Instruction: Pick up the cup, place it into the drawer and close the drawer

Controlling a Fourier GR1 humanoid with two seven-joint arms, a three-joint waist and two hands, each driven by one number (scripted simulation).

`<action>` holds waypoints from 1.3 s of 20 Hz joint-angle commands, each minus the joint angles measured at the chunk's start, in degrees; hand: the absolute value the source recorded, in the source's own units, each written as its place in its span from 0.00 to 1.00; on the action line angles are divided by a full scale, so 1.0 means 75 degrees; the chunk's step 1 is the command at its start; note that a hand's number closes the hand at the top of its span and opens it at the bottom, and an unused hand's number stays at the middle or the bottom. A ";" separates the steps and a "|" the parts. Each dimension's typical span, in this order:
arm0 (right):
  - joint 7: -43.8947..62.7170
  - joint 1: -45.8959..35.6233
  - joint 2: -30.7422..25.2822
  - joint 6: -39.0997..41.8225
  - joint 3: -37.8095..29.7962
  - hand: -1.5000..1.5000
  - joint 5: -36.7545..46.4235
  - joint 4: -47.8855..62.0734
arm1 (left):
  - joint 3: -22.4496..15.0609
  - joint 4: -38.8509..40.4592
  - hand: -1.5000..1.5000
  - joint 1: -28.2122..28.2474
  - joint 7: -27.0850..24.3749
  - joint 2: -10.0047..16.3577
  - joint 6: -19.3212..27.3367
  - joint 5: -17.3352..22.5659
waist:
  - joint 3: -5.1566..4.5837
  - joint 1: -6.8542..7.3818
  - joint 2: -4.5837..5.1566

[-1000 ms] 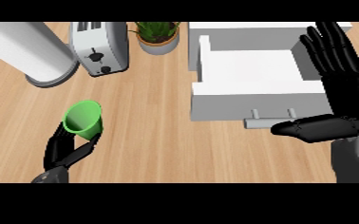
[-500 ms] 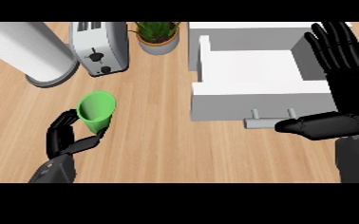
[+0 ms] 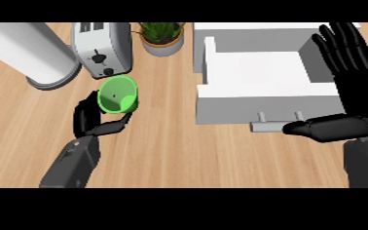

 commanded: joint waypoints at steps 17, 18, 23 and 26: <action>-0.0175 0.0685 0.0070 0.0027 -0.0016 0.00 0.0092 -0.0410 | -0.2229 -0.3248 1.00 -0.3267 0.4381 -0.1025 0.1346 0.0351 | 0.0024 -0.0025 -0.0084; -0.0024 0.0190 0.0041 -0.0223 0.0048 0.00 0.0399 -0.0143 | -0.2461 -0.3721 1.00 -0.3105 0.4786 -0.1026 0.1277 0.0488 | 0.0020 0.0111 -0.0083; -0.0098 0.0222 -0.0094 0.0026 -0.0143 0.00 0.0078 -0.0128 | -0.3015 -0.3306 1.00 -0.4492 0.5836 -0.1029 0.2443 0.0708 | 0.0021 -0.0008 -0.0053; -0.0389 0.0110 0.0045 0.0017 -0.0143 0.00 0.0032 0.0187 | -0.3105 -0.2240 1.00 -0.5307 0.6105 -0.1030 0.2875 0.0941 | 0.0024 -0.0119 -0.0004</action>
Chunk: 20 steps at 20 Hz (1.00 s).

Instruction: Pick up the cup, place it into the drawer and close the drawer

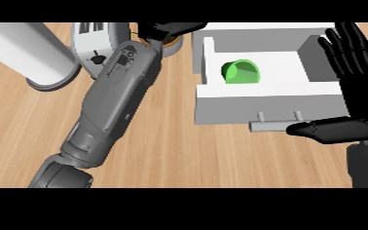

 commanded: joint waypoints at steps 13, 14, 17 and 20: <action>0.0194 -0.0679 0.0138 0.0050 0.0366 0.00 -0.0077 -0.0007 | -0.2071 0.3196 1.00 -0.1572 0.1189 -0.0010 0.0680 0.1083 | 0.0006 -0.0763 0.0211; 0.0097 -0.0564 0.0040 0.0131 0.0397 0.00 0.0048 -0.0044 | -0.2136 0.3328 1.00 -0.1627 0.1274 -0.0010 0.0592 0.1075 | 0.0008 -0.0803 0.0224; -0.0022 -0.0623 0.0074 0.0256 0.0421 0.00 -0.0087 0.0061 | -0.2478 0.3545 1.00 -0.1594 0.1323 -0.0010 0.0370 0.1025 | 0.0014 -0.1074 0.0308; -0.0192 -0.0902 0.0063 0.0266 0.0354 0.00 -0.0097 0.0362 | -0.2778 0.3496 1.00 -0.1489 0.1344 -0.0010 0.0542 0.1188 | 0.0017 -0.1208 0.0348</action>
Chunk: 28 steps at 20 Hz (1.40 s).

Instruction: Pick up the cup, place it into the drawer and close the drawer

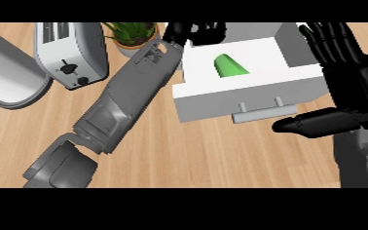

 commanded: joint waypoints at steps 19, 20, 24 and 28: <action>0.1153 -0.0247 -0.1041 0.3185 0.2245 1.00 -0.0812 0.0130 | 0.0198 -0.0802 0.00 0.0397 -0.2045 0.0000 0.0305 0.2471 | -0.0022 -0.0028 -0.0055; 0.1186 -0.0052 -0.1051 0.3204 0.2454 1.00 -0.0575 -0.0009 | 0.0226 -0.0695 0.00 0.0556 -0.2298 0.0000 0.0344 0.2461 | -0.0022 0.0095 -0.0075; 0.0907 0.0156 -0.1635 0.3136 0.2341 0.00 0.0751 -0.0038 | 0.0346 -0.0541 0.00 0.0387 -0.2363 0.0000 0.0468 0.2610 | -0.0011 0.0468 -0.0148; 0.0013 0.0625 -0.1312 0.2209 0.3029 0.00 0.2879 0.0524 | 0.0309 -0.0727 0.00 0.0606 -0.2363 0.0000 0.0128 0.2945 | -0.0003 0.0757 -0.0148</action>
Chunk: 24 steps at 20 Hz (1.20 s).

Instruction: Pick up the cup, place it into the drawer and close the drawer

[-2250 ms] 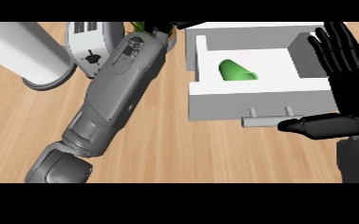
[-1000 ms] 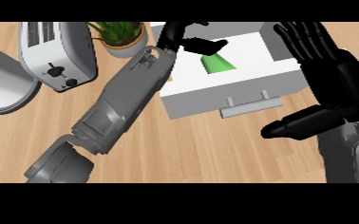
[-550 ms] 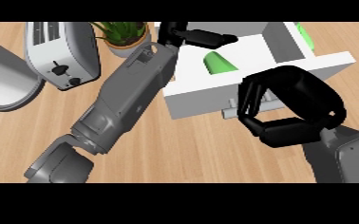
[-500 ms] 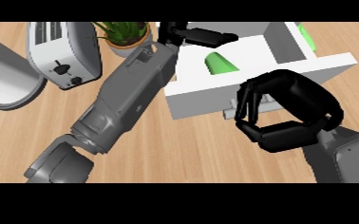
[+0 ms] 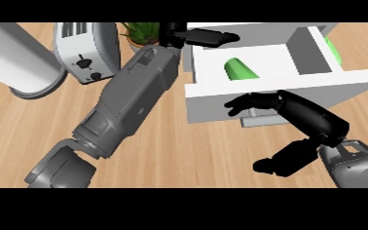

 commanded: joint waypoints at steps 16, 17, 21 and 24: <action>-0.3063 -0.1924 0.0980 -0.2719 0.0552 1.00 0.3747 0.7355 | 0.0230 -0.1545 0.00 0.1561 -0.0151 0.0506 -0.0747 0.0225 | 0.0020 0.1420 -0.0083; -0.3233 -0.2217 0.0787 -0.2600 0.0412 1.00 0.3729 0.7666 | 0.0136 -0.1603 0.00 0.1927 -0.0256 0.0635 -0.1054 0.0174 | 0.0018 0.1495 -0.0059; -0.3789 -0.3074 0.0728 -0.3025 -0.0258 1.00 0.3502 0.8571 | 0.0082 -0.1803 0.00 0.2440 -0.0270 0.0883 -0.1558 0.0203 | 0.0026 0.1693 0.0043; -0.4177 -0.3527 0.0558 -0.3382 -0.0817 1.00 0.3251 0.9124 | 0.0178 -0.2074 0.00 0.2503 -0.0076 0.1089 -0.1636 0.0316 | 0.0035 0.1757 0.0068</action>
